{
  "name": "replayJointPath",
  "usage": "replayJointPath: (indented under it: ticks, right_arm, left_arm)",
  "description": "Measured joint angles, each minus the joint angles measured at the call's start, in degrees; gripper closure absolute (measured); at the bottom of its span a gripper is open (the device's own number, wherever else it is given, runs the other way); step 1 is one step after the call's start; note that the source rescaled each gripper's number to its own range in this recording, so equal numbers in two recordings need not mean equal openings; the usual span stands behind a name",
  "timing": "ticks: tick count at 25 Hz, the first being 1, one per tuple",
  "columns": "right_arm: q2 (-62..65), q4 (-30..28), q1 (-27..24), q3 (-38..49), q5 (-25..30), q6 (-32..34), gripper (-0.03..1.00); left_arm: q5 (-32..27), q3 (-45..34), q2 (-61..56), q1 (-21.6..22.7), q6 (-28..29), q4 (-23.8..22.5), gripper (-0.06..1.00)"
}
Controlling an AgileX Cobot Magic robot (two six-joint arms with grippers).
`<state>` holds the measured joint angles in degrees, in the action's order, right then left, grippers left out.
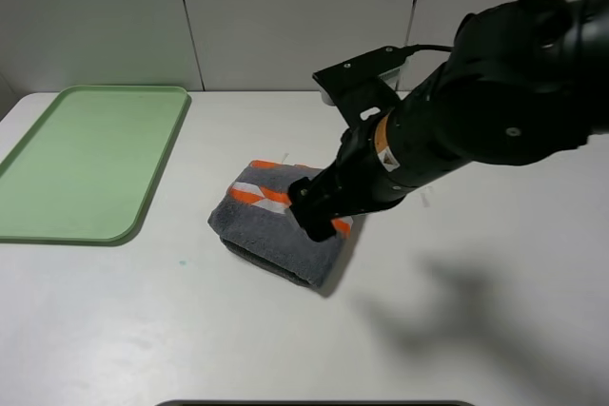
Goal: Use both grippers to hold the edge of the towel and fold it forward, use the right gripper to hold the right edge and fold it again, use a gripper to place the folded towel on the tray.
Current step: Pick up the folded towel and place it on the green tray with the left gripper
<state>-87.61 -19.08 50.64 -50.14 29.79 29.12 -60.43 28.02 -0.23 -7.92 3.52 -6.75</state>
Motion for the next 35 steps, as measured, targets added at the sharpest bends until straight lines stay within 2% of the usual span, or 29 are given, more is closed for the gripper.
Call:
replayJointPath:
  ticks: [5, 10, 20, 27, 35]
  right_arm:
    - [6.42, 5.42, -0.86, 3.95, 7.28, -8.02, -0.03]
    - [11.93, 9.32, -5.40, 9.02, 10.14, -14.60, -0.03]
    - [24.12, 12.23, -19.38, 15.90, 13.08, -21.55, -0.03]
    - [32.19, 14.67, -28.63, 16.61, 19.60, -26.32, -0.03]
    - [43.55, 19.08, -35.97, 18.11, 25.33, -28.10, -0.03]
  left_arm:
    - [0.00, 0.00, 0.00, 0.00, 0.00, 0.00, -0.06]
    - [0.00, 0.00, 0.00, 0.00, 0.00, 0.00, -0.06]
    - [0.00, 0.00, 0.00, 0.00, 0.00, 0.00, -0.06]
    - [0.00, 0.00, 0.00, 0.00, 0.00, 0.00, -0.06]
    - [0.00, 0.00, 0.00, 0.00, 0.00, 0.00, -0.06]
